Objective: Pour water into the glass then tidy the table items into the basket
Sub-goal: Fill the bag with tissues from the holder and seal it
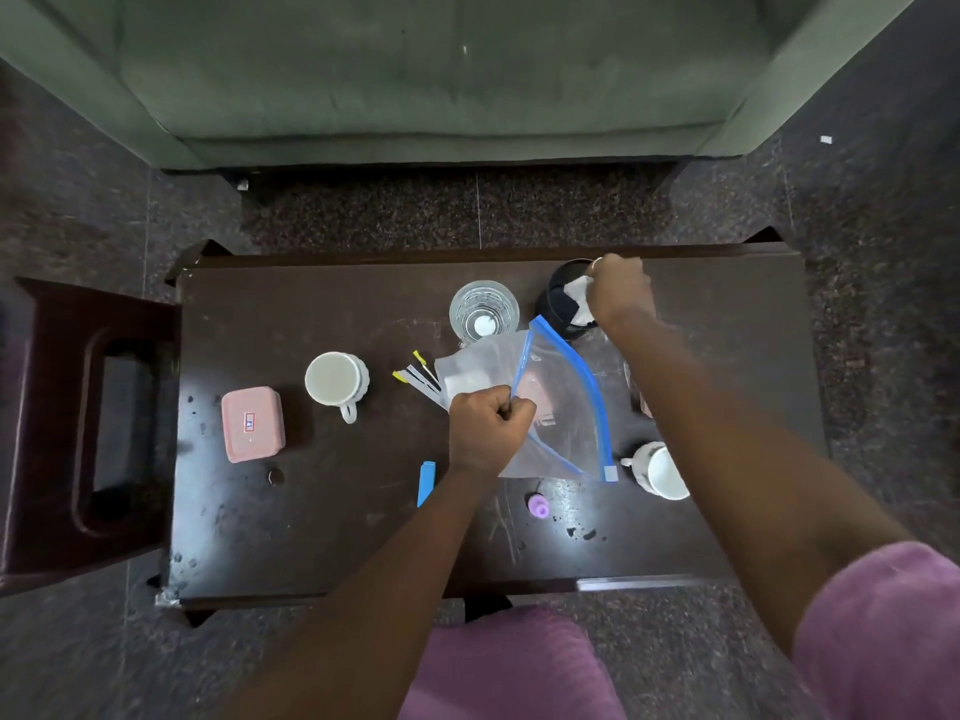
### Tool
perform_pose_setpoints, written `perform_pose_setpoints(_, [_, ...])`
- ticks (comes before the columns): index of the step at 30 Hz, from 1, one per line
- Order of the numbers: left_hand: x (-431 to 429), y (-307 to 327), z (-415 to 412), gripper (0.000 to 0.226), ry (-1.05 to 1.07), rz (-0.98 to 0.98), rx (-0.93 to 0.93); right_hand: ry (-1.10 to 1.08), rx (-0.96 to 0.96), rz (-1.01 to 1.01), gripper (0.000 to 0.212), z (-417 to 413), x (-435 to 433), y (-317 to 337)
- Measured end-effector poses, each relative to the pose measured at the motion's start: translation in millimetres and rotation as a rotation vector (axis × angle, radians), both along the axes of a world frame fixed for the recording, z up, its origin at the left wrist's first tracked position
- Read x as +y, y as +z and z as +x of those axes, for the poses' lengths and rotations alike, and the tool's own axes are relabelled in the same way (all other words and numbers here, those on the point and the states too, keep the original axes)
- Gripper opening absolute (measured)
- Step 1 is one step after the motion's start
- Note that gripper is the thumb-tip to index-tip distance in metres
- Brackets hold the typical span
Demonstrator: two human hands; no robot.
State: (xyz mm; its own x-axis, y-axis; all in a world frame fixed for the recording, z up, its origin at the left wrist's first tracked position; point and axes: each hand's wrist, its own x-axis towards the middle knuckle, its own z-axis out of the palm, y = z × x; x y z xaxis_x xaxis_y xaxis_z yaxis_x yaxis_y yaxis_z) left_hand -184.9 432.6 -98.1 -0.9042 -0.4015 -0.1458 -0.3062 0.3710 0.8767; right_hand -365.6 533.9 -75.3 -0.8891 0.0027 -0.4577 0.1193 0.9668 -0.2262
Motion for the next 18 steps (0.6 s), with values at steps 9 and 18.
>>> perform_pose_setpoints(9, [6, 3, -4, 0.035, 0.011, 0.042, 0.026, 0.241, -0.196, 0.175, 0.031, -2, -21, 3])
perform_pose_setpoints(18, [12, 3, -3, 0.05, 0.009, 0.064, -0.052, -0.071, 0.175, -0.129, 0.023, 12, 22, 33])
